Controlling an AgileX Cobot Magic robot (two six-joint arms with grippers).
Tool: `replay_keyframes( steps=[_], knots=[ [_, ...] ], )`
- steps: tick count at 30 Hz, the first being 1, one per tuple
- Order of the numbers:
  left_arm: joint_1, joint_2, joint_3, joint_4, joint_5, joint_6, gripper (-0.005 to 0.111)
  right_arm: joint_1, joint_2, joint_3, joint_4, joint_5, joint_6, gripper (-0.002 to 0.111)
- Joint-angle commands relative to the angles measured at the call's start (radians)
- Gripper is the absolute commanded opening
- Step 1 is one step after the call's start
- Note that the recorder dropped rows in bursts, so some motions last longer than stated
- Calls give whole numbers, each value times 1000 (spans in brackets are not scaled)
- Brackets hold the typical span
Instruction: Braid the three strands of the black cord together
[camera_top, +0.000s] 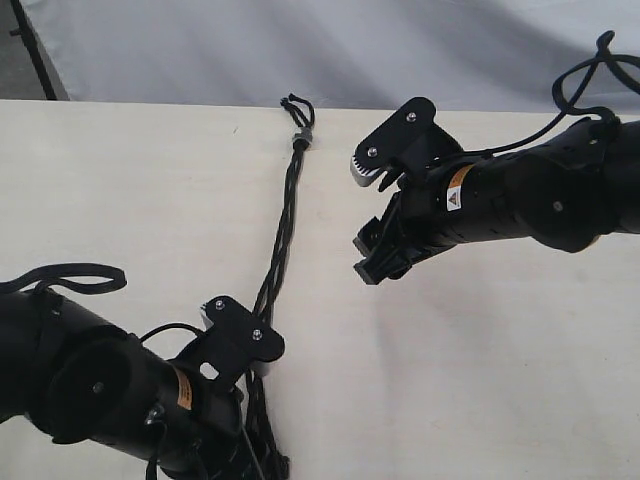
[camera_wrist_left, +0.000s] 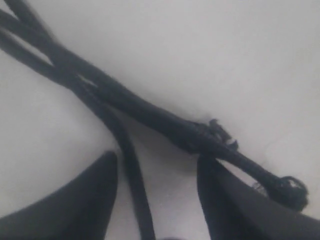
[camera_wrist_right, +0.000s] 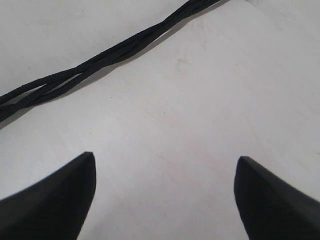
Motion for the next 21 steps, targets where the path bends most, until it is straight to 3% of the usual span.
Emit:
replay_keyframes(
  steps=[1, 5, 11, 16, 18, 21],
  knots=[
    [-3, 6, 2, 40, 25, 3, 52, -7, -3, 4, 0, -10, -1, 72],
    [-3, -13, -2, 55, 22, 3, 52, -7, -3, 4, 0, -10, -1, 72],
    [13, -276, -2, 142, 23, 3, 52, -7, -3, 4, 0, -12, -1, 72],
    [189, -552, -2, 170, 81, 3, 49, -7, -3, 4, 4, -66, 5, 72],
    [253, -650, -2, 172, 82, 1, 38, -7, -3, 4, 4, -72, 5, 72],
    [337, -798, 4, 187, 81, 1, 7, -7, -3, 4, 4, -110, 6, 72]
  ],
)
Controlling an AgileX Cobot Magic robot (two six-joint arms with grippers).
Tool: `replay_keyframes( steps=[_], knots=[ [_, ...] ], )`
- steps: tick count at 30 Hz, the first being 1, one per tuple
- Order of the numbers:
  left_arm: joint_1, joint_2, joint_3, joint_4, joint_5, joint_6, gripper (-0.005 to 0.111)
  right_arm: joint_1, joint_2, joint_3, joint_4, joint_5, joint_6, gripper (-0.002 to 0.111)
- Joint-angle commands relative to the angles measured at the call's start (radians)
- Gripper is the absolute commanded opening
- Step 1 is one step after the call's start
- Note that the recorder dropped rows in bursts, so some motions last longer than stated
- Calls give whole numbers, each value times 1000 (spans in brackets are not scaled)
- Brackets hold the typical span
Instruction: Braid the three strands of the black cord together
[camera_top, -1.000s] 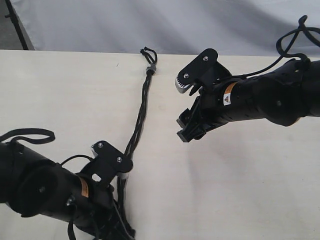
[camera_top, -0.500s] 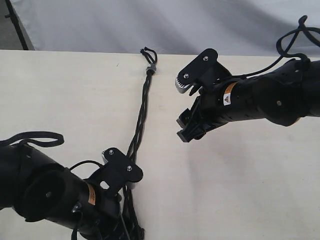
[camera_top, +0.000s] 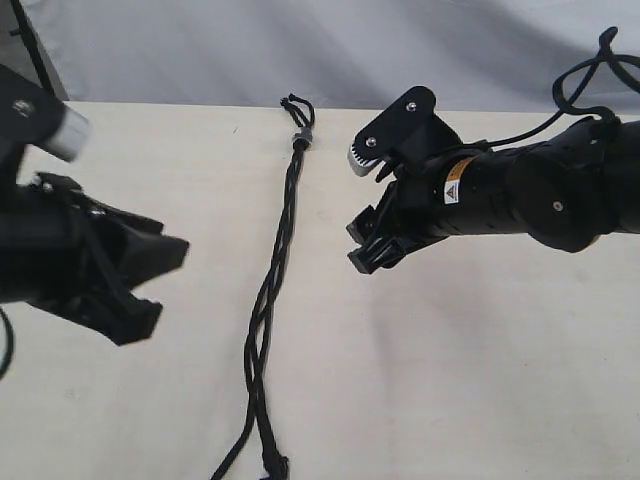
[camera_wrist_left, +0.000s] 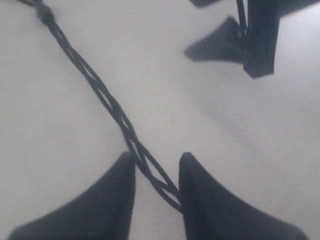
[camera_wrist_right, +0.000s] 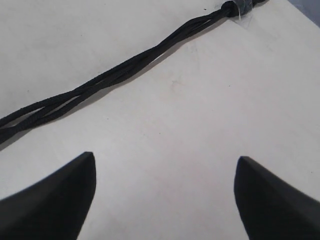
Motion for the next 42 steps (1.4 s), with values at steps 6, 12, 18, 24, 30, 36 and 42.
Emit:
replay_keyframes(
  steps=[6, 12, 18, 24, 30, 36, 42],
  knots=[
    [176, -408, 167, 15, -161, -4, 0, -7, -3, 4, 2, -88, 4, 72],
    [176, -529, 193, 15, -154, -4, 0, -7, -3, 4, 2, -88, 4, 72],
    [218, -658, 222, 102, -151, 37, 0, -7, -3, 4, 2, -91, 4, 72],
    [428, -918, 334, 102, -151, 39, 0, -7, -3, 4, 2, -98, 8, 72],
    [579, -981, 408, 159, -151, 39, 0, -7, -3, 4, 2, -98, 8, 72],
    [582, -981, 481, 159, -162, 31, 0, -7, -3, 4, 2, -98, 8, 72],
    [582, -981, 589, 159, -358, -74, 0, -7, -3, 4, 2, -98, 8, 72]
  ],
)
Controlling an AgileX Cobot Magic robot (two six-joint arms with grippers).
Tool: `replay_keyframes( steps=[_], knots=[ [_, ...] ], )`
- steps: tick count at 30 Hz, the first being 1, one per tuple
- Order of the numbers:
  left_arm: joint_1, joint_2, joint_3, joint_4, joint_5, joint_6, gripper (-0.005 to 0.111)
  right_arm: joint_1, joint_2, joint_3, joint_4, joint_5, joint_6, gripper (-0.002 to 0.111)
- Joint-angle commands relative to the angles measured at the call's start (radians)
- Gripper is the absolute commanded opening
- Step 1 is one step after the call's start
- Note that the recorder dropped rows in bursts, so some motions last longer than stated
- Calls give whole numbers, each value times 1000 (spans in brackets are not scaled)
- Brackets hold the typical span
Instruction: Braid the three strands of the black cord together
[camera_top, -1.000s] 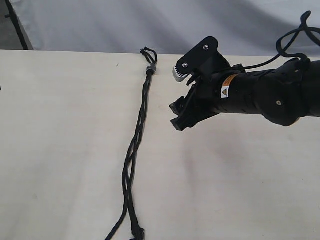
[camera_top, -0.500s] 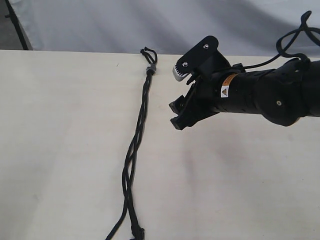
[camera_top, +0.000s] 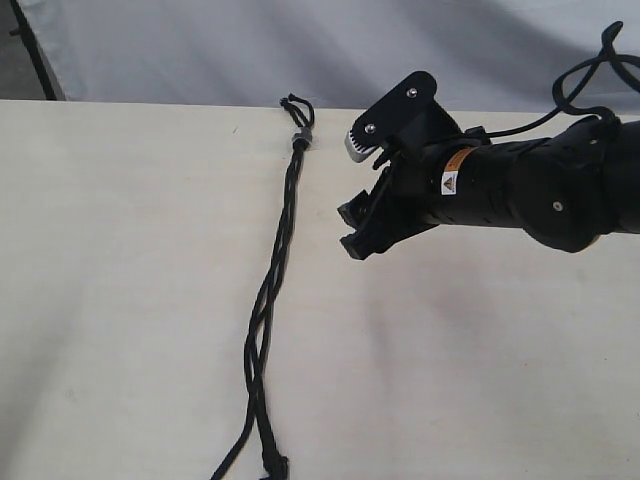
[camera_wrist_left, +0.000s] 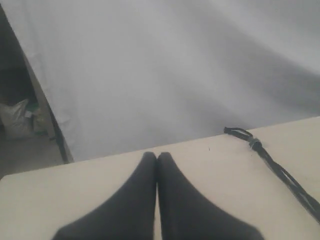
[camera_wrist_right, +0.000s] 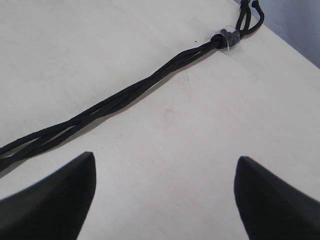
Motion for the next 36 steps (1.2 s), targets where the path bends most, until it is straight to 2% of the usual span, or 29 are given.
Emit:
replay_keyframes(
  steps=[1, 10, 14, 17, 24, 36],
  knots=[
    [4, -6, 54, 2, -116, -100, 0, -7, -3, 4, 0, -9, 6, 72],
    [8, -6, 54, 59, -7, -206, 0, -7, -3, 4, 0, -10, 3, 72],
    [53, -6, 54, 96, 37, -291, 0, -7, -3, 4, 0, -10, 3, 72],
    [74, -6, 54, 96, 61, -290, 0, -7, -3, 4, 0, -10, 3, 72],
    [74, -6, 54, 96, 109, -257, 0, -7, -3, 4, 0, -10, 3, 72],
    [74, -6, 54, 88, 116, -227, 0, -7, -3, 4, 0, -10, 9, 72]
  ],
)
